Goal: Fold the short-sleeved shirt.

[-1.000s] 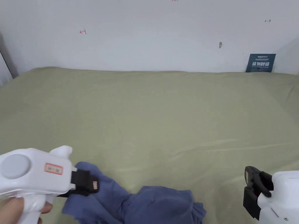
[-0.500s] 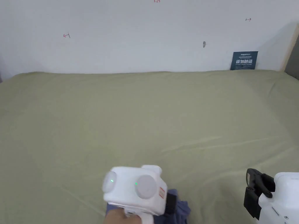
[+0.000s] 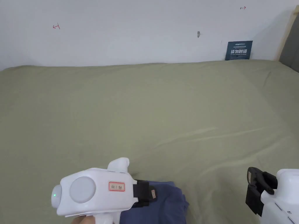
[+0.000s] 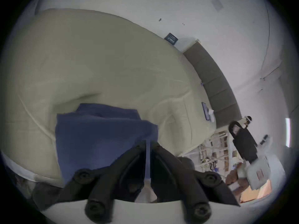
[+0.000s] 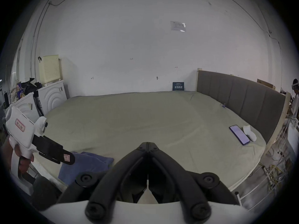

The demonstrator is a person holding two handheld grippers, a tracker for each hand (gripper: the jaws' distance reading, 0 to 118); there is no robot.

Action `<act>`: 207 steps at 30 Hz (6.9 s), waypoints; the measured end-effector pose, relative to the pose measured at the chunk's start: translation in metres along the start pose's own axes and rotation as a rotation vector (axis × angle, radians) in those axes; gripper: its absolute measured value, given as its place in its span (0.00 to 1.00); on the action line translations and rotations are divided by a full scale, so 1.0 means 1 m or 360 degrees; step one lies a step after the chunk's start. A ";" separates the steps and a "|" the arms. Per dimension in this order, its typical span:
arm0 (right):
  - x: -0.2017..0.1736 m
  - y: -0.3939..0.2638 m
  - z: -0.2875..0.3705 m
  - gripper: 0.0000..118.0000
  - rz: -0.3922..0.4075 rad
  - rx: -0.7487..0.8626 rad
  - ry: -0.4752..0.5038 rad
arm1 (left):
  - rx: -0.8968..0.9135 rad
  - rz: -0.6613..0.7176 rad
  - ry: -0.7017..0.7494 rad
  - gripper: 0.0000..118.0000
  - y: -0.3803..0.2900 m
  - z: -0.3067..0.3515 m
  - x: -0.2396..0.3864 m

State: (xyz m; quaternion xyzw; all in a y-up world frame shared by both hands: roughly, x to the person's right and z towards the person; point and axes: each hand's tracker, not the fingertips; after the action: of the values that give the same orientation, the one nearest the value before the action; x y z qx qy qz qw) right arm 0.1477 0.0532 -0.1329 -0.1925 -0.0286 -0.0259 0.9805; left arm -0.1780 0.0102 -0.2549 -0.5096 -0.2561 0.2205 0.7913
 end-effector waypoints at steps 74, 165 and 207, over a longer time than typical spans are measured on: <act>-0.010 -0.044 -0.184 0.02 -0.0887 -0.0944 0.1428 | -0.0094 0.0368 0.0260 0.24 0.171 0.241 -0.386; -0.038 0.132 -0.008 0.81 0.0177 0.0612 -0.0024 | 0.1547 -0.0631 0.0927 1.00 0.039 0.122 0.120; -0.038 0.137 0.001 0.81 0.0207 0.0589 -0.0007 | 0.1390 -0.0809 0.0980 1.00 0.044 0.128 0.138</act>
State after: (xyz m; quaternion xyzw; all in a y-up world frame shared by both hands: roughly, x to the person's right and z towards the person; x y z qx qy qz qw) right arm 0.1184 0.1815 -0.1859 -0.0103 -0.0226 0.0436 0.9987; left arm -0.1559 0.2004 -0.2253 -0.0999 -0.0142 -0.0490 0.9937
